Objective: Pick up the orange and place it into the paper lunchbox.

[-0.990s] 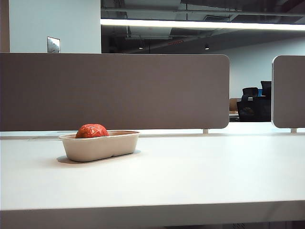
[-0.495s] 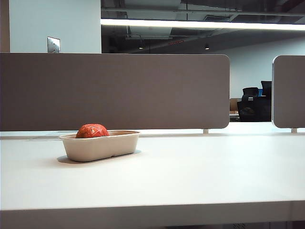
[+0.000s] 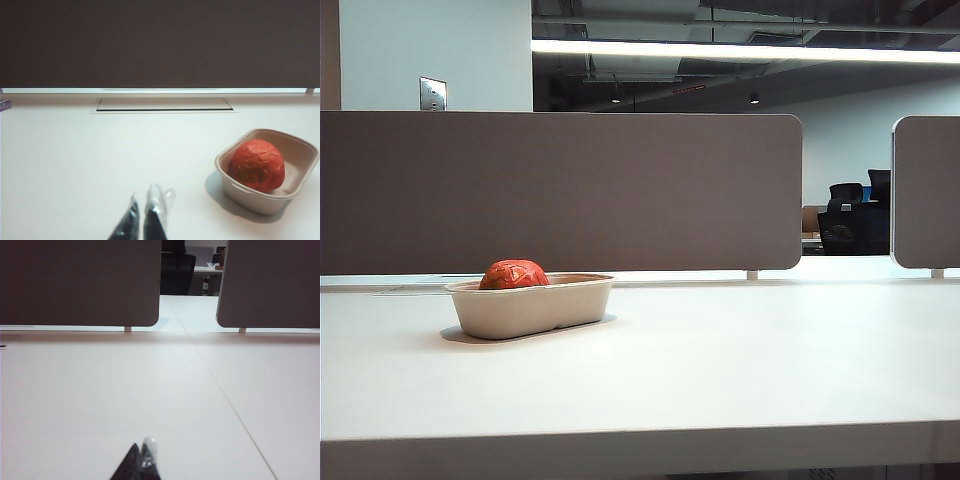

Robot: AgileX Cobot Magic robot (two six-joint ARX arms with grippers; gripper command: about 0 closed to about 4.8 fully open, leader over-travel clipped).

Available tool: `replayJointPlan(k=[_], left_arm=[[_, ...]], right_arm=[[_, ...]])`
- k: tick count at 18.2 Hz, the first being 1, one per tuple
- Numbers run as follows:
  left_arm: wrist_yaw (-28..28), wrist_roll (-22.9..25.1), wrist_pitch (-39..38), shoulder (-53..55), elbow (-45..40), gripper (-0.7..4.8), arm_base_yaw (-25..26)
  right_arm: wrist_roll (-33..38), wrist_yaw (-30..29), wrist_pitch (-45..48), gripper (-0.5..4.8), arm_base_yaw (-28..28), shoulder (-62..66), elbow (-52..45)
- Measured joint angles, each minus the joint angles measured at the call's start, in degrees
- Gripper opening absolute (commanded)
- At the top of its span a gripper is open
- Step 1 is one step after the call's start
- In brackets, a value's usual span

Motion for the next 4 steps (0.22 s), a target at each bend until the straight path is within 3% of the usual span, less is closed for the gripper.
replayJointPlan(k=[4], left_arm=[[0.0, 0.0, 0.0, 0.0, 0.0, 0.22, 0.0]], right_arm=[[0.0, 0.0, -0.4, -0.01, 0.0, 0.0, 0.0]])
